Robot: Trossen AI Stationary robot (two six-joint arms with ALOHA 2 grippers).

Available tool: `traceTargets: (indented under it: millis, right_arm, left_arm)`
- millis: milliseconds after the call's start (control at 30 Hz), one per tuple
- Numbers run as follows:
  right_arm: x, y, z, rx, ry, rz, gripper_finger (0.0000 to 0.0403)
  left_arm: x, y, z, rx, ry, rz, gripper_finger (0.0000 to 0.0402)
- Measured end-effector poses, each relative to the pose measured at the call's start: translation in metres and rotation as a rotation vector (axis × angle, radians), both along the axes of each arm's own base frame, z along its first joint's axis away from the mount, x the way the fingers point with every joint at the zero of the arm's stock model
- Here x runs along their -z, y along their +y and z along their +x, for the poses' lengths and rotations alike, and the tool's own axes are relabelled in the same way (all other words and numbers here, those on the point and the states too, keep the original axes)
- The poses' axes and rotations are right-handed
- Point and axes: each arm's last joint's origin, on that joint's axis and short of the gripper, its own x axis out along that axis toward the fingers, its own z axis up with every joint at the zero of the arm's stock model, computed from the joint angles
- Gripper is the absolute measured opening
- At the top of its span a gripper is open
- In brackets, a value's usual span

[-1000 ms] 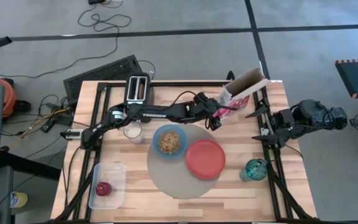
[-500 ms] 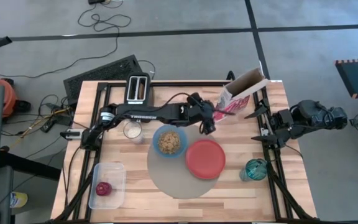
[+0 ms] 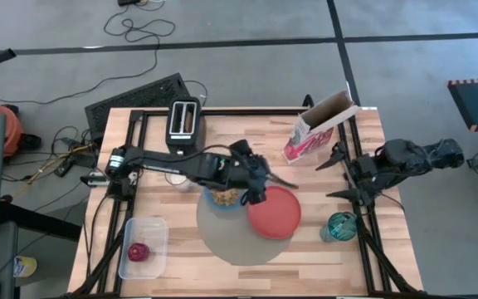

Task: Arrange a breakfast setting
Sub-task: Put the toasted bread on the orange plate

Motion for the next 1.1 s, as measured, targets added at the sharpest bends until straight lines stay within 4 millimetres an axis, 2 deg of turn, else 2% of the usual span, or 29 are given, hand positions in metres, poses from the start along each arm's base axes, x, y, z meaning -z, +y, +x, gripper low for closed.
traceTargets:
  millis: [333, 633, 733, 867, 1100]
  right_arm:
    - [0.015, 0.026, 0.037, -0.053, 0.128, -0.026, 0.0386]
    - [0.034, 0.049, 0.055, 0.055, 0.250, -0.057, 0.0386]
    - [0.041, 0.053, 0.059, 0.094, 0.297, -0.059, 0.0386]
    - [0.049, 0.058, 0.066, 0.134, 0.342, -0.067, 0.0385]
    - [0.065, 0.061, 0.081, 0.226, 0.398, -0.120, 0.0385]
  left_arm:
    - [-0.018, -0.031, -0.055, -0.217, 0.045, 0.106, 0.0300]
    - [-0.021, -0.032, -0.096, -0.367, 0.108, 0.167, 0.0300]
    - [-0.021, -0.025, -0.113, -0.404, 0.115, 0.164, 0.0300]
    - [-0.025, -0.004, -0.138, -0.462, 0.082, 0.129, 0.0300]
    - [-0.029, 0.052, -0.180, -0.615, -0.026, -0.138, 0.0300]
